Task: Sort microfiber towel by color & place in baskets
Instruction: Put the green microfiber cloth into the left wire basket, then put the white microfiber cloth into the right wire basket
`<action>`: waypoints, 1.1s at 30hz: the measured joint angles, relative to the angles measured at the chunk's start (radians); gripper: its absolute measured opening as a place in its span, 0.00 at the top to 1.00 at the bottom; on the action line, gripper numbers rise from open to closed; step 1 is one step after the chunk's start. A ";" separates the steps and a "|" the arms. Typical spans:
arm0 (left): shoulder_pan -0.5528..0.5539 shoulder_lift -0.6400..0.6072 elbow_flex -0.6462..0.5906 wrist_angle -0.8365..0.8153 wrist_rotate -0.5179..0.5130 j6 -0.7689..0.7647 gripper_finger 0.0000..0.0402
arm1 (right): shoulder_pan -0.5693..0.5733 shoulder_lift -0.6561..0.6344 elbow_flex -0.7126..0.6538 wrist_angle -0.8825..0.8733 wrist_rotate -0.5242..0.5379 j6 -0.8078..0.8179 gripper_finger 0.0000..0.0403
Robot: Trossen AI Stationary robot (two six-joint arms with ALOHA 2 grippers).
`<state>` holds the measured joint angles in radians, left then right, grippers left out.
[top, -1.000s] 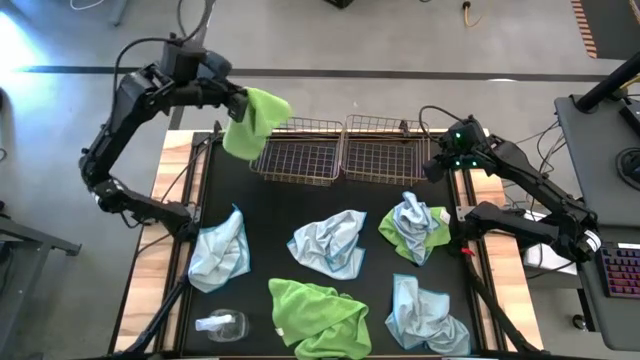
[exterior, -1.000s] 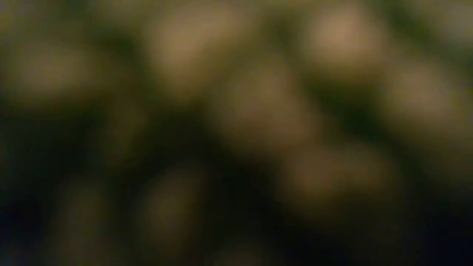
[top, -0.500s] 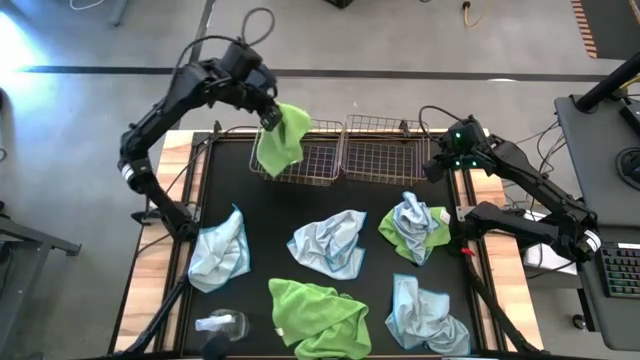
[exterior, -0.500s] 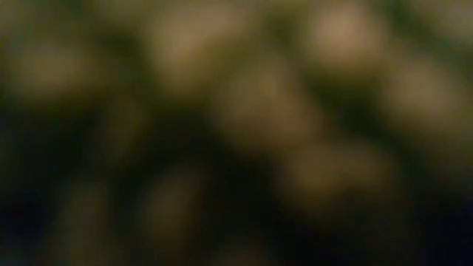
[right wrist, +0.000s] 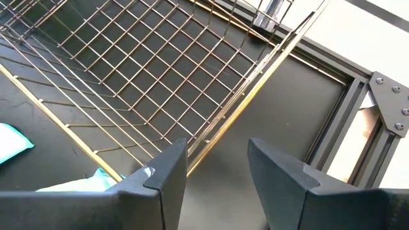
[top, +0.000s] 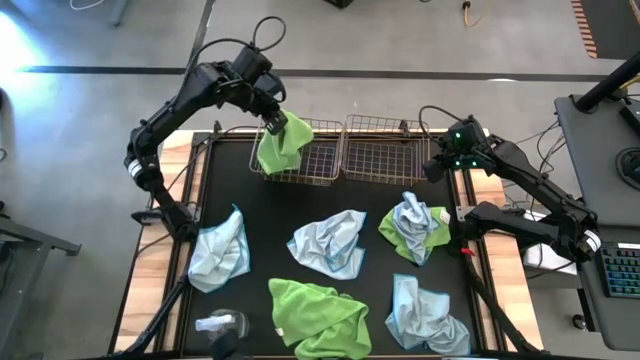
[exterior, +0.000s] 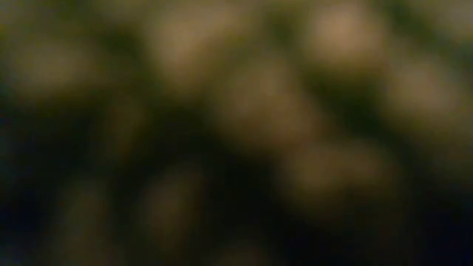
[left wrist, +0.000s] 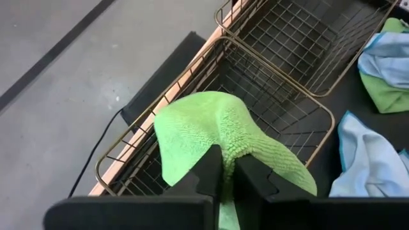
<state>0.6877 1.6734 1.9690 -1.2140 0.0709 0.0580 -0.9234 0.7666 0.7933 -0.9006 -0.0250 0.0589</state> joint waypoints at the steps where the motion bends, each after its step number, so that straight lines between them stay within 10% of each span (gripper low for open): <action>1: 0.000 -0.001 0.000 0.000 0.000 -0.007 0.94 | 0.000 0.000 0.000 0.000 0.000 0.000 0.60; 15: 0.000 -0.002 0.000 -0.057 0.000 -0.013 0.70 | 0.000 0.000 0.000 0.000 0.000 0.000 0.60; 33: -0.061 -0.174 -0.196 -0.108 -0.046 -0.051 0.69 | 0.000 0.000 0.000 0.000 0.000 -0.011 0.60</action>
<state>0.6270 1.4991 1.7731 -1.3219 0.0251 0.0067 -0.9234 0.7670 0.7929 -0.9009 -0.0250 0.0480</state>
